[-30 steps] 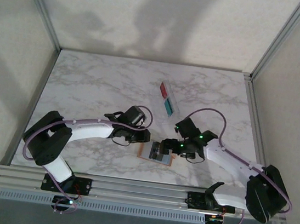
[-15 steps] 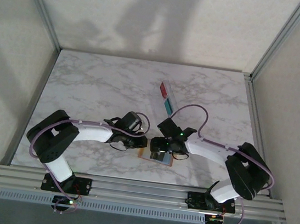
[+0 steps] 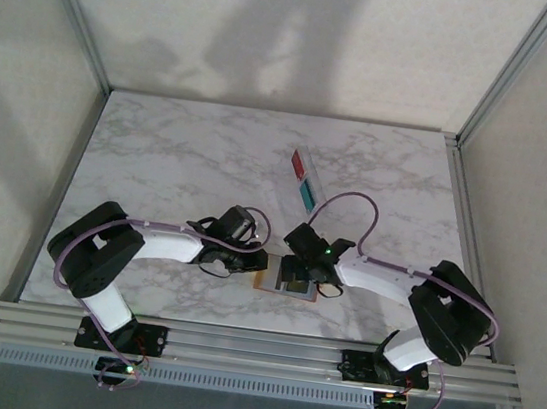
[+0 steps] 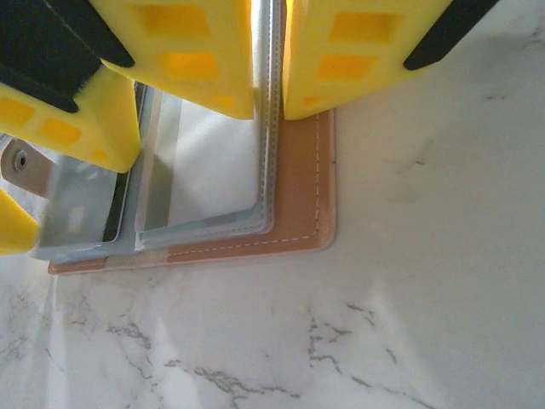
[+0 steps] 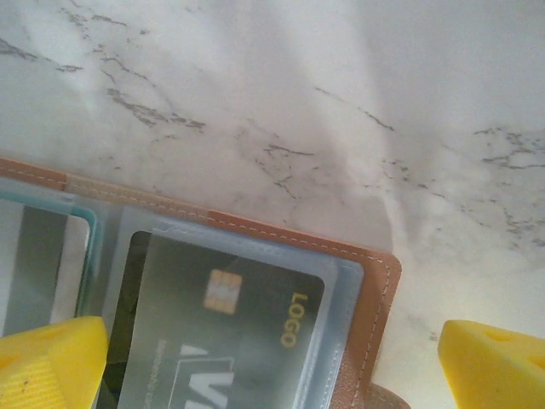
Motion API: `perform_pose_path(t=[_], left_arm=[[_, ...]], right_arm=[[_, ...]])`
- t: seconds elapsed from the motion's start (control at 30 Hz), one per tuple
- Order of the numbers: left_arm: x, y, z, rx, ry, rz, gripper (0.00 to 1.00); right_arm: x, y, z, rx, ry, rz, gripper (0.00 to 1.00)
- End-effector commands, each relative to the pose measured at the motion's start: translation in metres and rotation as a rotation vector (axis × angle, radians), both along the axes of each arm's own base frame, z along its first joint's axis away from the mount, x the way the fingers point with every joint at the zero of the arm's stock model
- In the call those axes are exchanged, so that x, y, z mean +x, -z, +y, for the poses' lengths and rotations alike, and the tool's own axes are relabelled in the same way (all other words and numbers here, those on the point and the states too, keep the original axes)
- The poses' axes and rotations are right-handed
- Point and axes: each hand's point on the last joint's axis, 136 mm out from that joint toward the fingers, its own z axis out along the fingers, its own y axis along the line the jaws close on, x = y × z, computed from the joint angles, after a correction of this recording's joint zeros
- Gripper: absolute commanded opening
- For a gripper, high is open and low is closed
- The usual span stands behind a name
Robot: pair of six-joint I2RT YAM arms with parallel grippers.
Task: Put the credit cards into the card holder
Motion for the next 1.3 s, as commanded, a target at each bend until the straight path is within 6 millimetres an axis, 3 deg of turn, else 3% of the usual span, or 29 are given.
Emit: perform_pose_path(t=[0.0,0.23,0.43,0.63,0.77,0.9,1.27], left_arm=[[-0.011,0.020,0.018,0.073,-0.024,0.059,0.15],[-0.011,0.022,0.019,0.083,-0.030,0.066,0.15],[-0.011,0.023,0.019,0.085,-0.032,0.068,0.15],[-0.011,0.023,0.019,0.086,-0.033,0.070,0.14],[-0.013,0.023,0.021,0.088,-0.039,0.073,0.14],[-0.013,0.022,0.020,0.076,-0.040,0.073,0.15],[-0.009,-0.009,0.012,0.000,-0.049,0.029,0.22]], right_arm=[[-0.008,-0.006,-0.005,-0.005,-0.040,-0.004,0.99],[0.000,-0.029,0.008,0.055,-0.020,-0.032,0.99],[0.002,-0.011,0.015,0.038,-0.026,0.000,0.99],[-0.003,0.008,-0.012,-0.094,0.014,0.017,0.99],[-0.007,0.006,-0.025,-0.130,0.018,0.011,0.99],[-0.012,0.003,-0.024,-0.101,0.005,0.015,0.99],[-0.033,-0.056,0.005,0.152,-0.021,0.080,0.99]])
